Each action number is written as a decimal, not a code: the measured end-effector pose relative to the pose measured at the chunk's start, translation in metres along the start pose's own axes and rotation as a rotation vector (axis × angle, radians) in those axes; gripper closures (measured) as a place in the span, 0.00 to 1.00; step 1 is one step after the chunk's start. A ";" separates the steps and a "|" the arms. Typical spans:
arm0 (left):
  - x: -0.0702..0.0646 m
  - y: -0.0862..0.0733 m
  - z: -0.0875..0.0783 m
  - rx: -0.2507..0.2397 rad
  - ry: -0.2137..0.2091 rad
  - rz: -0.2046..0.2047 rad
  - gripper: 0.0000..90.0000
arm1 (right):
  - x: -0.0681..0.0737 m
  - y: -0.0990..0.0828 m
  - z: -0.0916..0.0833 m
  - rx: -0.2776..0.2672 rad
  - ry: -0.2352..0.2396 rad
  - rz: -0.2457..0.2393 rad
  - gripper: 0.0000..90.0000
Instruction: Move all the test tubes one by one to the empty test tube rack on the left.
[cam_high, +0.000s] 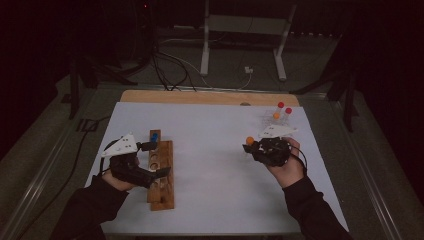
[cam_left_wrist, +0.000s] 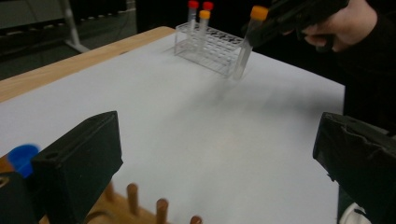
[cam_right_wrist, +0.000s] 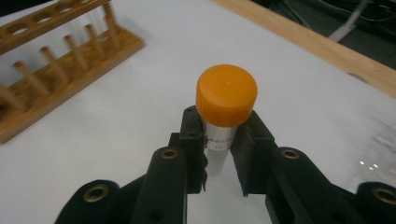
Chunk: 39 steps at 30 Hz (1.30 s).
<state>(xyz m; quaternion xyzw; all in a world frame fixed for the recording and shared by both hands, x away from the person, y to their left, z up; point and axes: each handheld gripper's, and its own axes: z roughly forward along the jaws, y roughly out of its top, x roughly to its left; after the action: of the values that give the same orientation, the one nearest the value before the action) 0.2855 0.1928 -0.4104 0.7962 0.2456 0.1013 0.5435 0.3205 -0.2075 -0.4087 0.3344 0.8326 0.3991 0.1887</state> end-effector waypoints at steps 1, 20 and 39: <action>-0.001 0.001 0.002 0.002 -0.007 0.003 0.02 | 0.003 0.000 0.000 0.000 0.008 -0.007 0.83; -0.014 0.024 0.031 0.014 -0.079 0.053 0.02 | 0.063 0.003 0.016 0.017 0.159 -0.112 0.83; -0.035 0.041 0.070 0.014 -0.185 0.103 0.22 | 0.085 0.009 0.022 0.003 0.209 -0.159 0.83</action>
<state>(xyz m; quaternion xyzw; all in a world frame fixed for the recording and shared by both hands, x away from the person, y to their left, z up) 0.2964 0.1065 -0.3962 0.8174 0.1537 0.0533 0.5526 0.2764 -0.1314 -0.4193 0.2243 0.8722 0.4145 0.1312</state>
